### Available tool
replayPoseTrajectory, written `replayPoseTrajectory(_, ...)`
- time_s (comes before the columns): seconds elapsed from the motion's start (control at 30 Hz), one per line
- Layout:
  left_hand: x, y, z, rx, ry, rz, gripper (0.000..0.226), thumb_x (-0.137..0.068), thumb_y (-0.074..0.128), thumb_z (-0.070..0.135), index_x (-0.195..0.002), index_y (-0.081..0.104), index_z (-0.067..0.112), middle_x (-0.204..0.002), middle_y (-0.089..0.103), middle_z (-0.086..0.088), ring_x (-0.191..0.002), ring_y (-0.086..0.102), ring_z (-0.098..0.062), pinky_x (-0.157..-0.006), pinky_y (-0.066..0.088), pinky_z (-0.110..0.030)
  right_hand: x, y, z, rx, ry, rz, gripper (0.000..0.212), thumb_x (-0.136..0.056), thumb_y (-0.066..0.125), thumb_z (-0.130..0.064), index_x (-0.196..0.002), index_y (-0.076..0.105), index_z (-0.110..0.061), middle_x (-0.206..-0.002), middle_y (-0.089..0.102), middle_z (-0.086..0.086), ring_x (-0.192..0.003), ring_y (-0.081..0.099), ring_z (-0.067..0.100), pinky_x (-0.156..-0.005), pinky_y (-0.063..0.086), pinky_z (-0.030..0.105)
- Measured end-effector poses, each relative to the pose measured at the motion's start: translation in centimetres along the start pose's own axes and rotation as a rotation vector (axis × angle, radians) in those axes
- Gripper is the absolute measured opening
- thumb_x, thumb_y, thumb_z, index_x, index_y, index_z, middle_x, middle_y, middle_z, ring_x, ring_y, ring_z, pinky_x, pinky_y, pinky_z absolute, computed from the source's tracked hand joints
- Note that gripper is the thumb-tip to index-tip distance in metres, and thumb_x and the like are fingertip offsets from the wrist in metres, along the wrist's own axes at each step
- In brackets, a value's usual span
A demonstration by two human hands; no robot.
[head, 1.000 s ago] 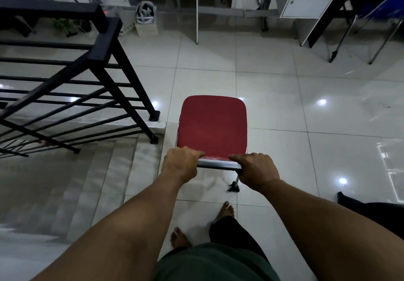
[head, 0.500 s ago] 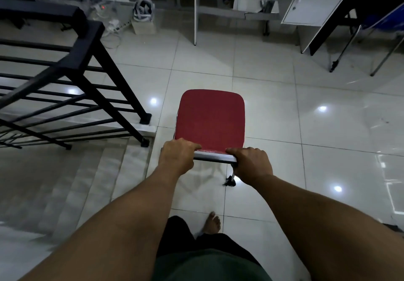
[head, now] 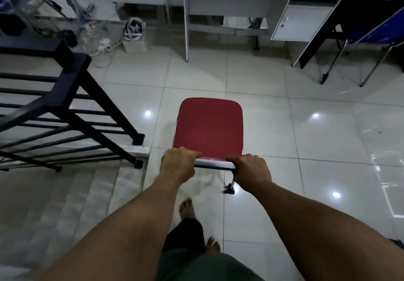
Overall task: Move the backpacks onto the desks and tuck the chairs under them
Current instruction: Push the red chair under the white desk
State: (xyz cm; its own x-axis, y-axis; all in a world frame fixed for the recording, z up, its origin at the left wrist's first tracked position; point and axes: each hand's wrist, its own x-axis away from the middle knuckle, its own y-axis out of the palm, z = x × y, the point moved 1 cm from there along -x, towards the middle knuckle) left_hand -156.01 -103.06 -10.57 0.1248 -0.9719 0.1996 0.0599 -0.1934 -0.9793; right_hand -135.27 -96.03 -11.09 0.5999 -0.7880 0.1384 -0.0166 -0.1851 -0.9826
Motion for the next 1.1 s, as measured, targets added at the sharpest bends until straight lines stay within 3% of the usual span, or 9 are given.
replayPoseTrajectory(0.13, -3.7, -0.7, -0.3, 0.004, 0.016, 0.003, 0.052, -0.065, 0.065, 0.019, -0.111, 0.067, 0.045, -0.083, 0.072, 0.004, -0.075, 0.069, -0.024, -0.068, 0.054, -0.033, -2.8, -1.0, 1.3, 0.014, 0.037, -0.047, 0.039, -0.080, 0.062, -0.022, -0.115, 0.066, -0.040, -0.085, 0.071, -0.003, -0.078, 0.065, 0.026, -0.060, 0.032, 0.028)
replayPoseTrajectory(0.5, -11.0, -3.0, -4.9, -0.020, 0.072, 0.007, 0.053, -0.063, 0.074, 0.018, -0.107, 0.069, 0.047, -0.080, 0.072, 0.007, -0.071, 0.068, -0.021, -0.064, 0.053, -0.030, -9.4, -1.5, 0.0, -0.002, 0.118, 0.043, 0.029, -0.077, 0.067, -0.023, -0.101, 0.068, -0.038, -0.070, 0.067, -0.007, -0.062, 0.061, 0.023, -0.053, 0.029, 0.026)
replayPoseTrajectory(0.67, -13.4, -3.5, -4.7, 0.001, 0.124, -0.026, 0.050, -0.067, 0.065, 0.016, -0.108, 0.067, 0.044, -0.082, 0.072, 0.004, -0.074, 0.068, -0.024, -0.065, 0.055, -0.032, -11.3, -2.2, 1.3, -0.012, 0.153, -0.022, 0.038, -0.080, 0.066, -0.021, -0.112, 0.066, -0.041, -0.085, 0.072, -0.006, -0.075, 0.066, 0.025, -0.057, 0.037, 0.028)
replayPoseTrajectory(0.83, -15.2, -3.6, -3.3, 0.019, 0.173, -0.013, 0.050, -0.070, 0.062, 0.015, -0.113, 0.066, 0.041, -0.087, 0.073, 0.001, -0.078, 0.070, -0.027, -0.068, 0.057, -0.035, -12.6, -3.0, 3.5, 0.015, 0.203, -0.083, 0.049, -0.082, 0.062, -0.019, -0.125, 0.061, -0.044, -0.100, 0.074, -0.005, -0.089, 0.067, 0.026, -0.070, 0.049, 0.032)
replayPoseTrajectory(1.1, -19.3, -4.1, -4.6, 0.015, 0.170, -0.006, 0.049, -0.073, 0.064, 0.014, -0.114, 0.066, 0.040, -0.090, 0.074, 0.002, -0.081, 0.070, -0.026, -0.073, 0.058, -0.036, -16.2, -3.3, 3.2, -0.040, 0.262, -0.029, 0.046, -0.078, 0.064, -0.013, -0.115, 0.067, -0.040, -0.092, 0.075, -0.004, -0.082, 0.067, 0.027, -0.066, 0.050, 0.032)
